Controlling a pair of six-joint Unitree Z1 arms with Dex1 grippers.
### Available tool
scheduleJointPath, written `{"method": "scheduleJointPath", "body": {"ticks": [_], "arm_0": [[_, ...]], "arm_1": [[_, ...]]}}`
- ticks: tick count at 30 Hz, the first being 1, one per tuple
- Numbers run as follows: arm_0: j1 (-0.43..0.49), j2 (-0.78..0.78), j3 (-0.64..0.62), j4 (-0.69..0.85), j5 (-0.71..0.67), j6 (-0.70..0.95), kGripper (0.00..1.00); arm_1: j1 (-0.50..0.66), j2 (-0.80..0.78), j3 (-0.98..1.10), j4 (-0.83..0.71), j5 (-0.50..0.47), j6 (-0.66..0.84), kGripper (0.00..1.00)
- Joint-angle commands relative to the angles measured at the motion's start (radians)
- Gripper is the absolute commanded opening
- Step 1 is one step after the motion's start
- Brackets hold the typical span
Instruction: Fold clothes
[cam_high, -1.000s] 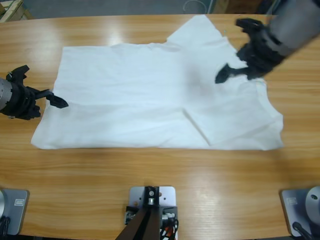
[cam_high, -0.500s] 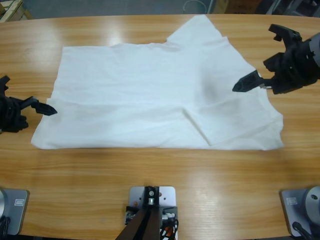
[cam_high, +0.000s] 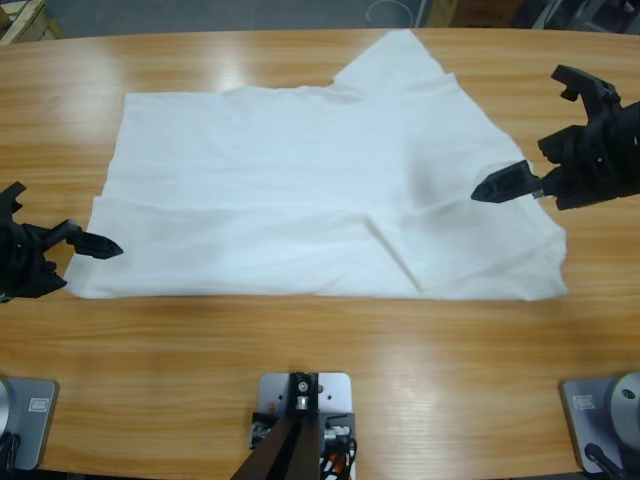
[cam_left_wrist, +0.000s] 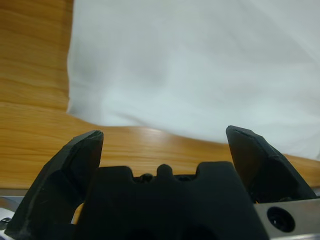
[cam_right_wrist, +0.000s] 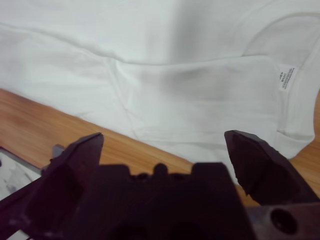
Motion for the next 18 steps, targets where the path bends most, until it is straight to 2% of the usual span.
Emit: {"method": "scheduleJointPath", "body": {"ticks": [1, 8, 12, 18], "arm_0": [[0.021, 0.129, 0.027, 0.010, 0.083, -0.016, 0.964], [0.024, 0.188, -0.005, 0.005, 0.086, -0.013, 0.964], [0.020, 0.002, -0.021, 0.005, 0.084, -0.001, 0.963], [0.020, -0.024, -0.056, 0.015, 0.085, 0.024, 0.951]], "arm_1": [[-0.016, -0.026, 0.038, -0.009, 0.030, 0.000, 1.000], [-0.016, -0.030, 0.044, -0.012, 0.030, -0.001, 1.000], [-0.017, -0.021, 0.046, -0.021, 0.030, -0.001, 1.000], [-0.018, -0.024, 0.048, -0.025, 0.033, -0.002, 1.000]]}}
